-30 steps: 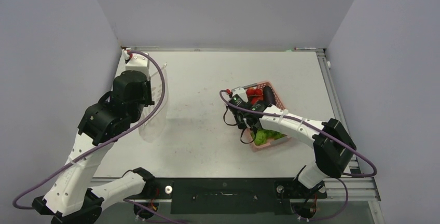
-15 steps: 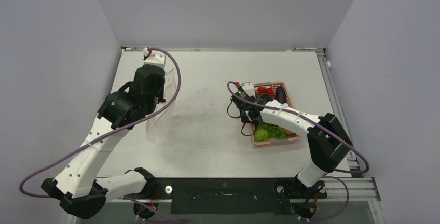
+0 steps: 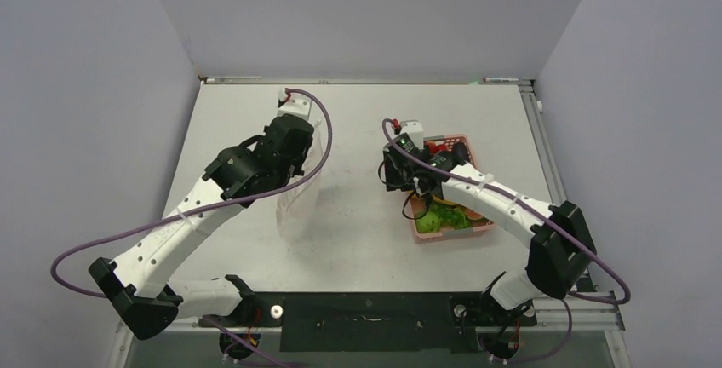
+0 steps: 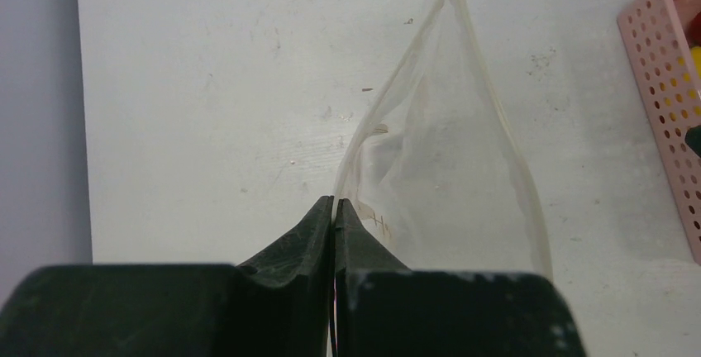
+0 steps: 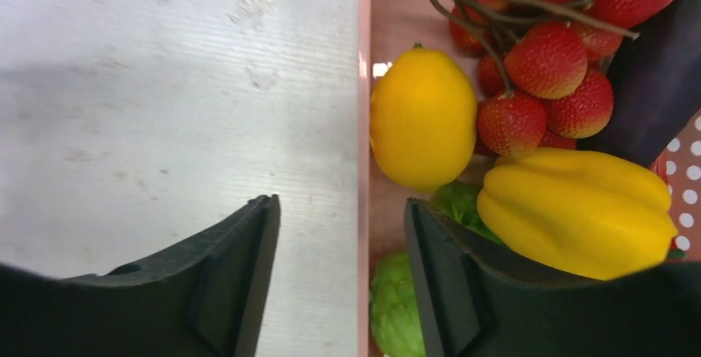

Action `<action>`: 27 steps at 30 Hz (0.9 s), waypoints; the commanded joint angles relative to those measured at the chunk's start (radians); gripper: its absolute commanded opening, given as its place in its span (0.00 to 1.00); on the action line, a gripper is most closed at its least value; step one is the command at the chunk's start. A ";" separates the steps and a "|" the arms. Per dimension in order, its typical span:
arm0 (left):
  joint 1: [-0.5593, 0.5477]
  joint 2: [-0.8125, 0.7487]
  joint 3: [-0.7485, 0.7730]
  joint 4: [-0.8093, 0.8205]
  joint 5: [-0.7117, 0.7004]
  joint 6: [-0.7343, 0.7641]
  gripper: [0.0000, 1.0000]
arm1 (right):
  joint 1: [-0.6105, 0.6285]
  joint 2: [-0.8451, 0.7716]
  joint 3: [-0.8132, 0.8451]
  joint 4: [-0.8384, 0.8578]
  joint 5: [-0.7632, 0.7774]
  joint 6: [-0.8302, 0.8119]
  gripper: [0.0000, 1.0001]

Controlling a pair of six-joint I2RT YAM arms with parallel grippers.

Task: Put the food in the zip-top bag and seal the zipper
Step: Adjust the bin at the center of the board, then open the zipper of the food storage bag at the center of the board.

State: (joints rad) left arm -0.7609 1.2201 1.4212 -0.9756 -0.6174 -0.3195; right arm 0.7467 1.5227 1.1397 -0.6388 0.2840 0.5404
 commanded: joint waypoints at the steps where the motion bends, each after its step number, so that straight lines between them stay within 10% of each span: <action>1: -0.023 0.012 -0.006 0.081 0.023 -0.054 0.00 | -0.002 -0.128 0.098 0.013 -0.045 0.016 0.60; 27: -0.064 -0.004 -0.086 0.165 0.048 -0.179 0.00 | 0.170 -0.031 0.380 0.156 -0.293 0.184 0.79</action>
State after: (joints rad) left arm -0.8120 1.2438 1.3418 -0.8673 -0.5625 -0.4641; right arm 0.8993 1.4635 1.4681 -0.5163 -0.0254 0.7002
